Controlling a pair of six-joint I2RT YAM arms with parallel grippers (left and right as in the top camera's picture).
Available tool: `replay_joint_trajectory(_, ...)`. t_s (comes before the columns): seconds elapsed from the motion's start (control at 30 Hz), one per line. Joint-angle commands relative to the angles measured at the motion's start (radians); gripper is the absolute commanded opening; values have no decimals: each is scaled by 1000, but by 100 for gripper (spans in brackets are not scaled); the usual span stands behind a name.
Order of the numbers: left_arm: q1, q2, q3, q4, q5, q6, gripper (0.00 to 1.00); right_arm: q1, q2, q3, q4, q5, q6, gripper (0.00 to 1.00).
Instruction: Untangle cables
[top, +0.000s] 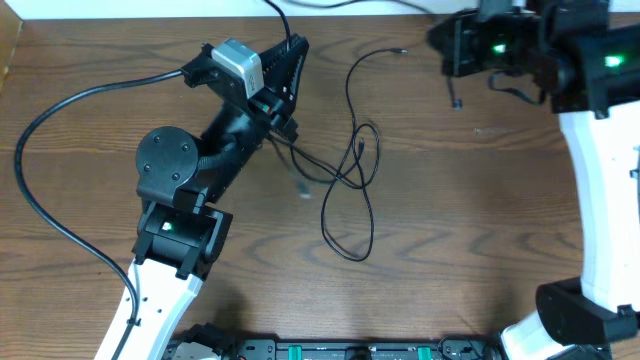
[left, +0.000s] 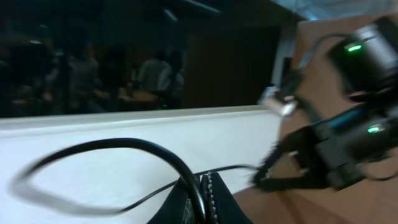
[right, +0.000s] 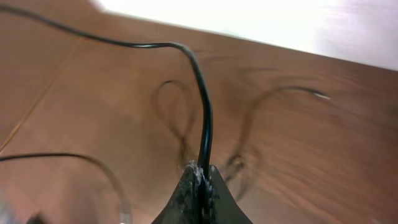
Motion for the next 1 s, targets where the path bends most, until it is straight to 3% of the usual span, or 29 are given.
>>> replay_joint_trajectory(0.0, 1, -10, 9, 20, 52, -98, 7, 53, 43, 4, 5, -198, -172, 1)
replay_joint_trajectory(0.17, 2, -11, 9, 74, 39, -161, 7, 89, 93, 4, 30, -359, -278, 1)
replay_joint_trajectory(0.33, 2, -11, 9, 81, -83, -267, 8, 98, 130, 4, 52, -614, -457, 1)
replay_joint_trajectory(0.53, 2, -10, 9, 87, -92, -369, 7, 109, 179, 4, 56, -790, -611, 1)
replay_joint_trajectory(0.97, 2, 15, 9, 19, -150, -340, 7, 143, 226, 4, 71, -1123, -753, 1)
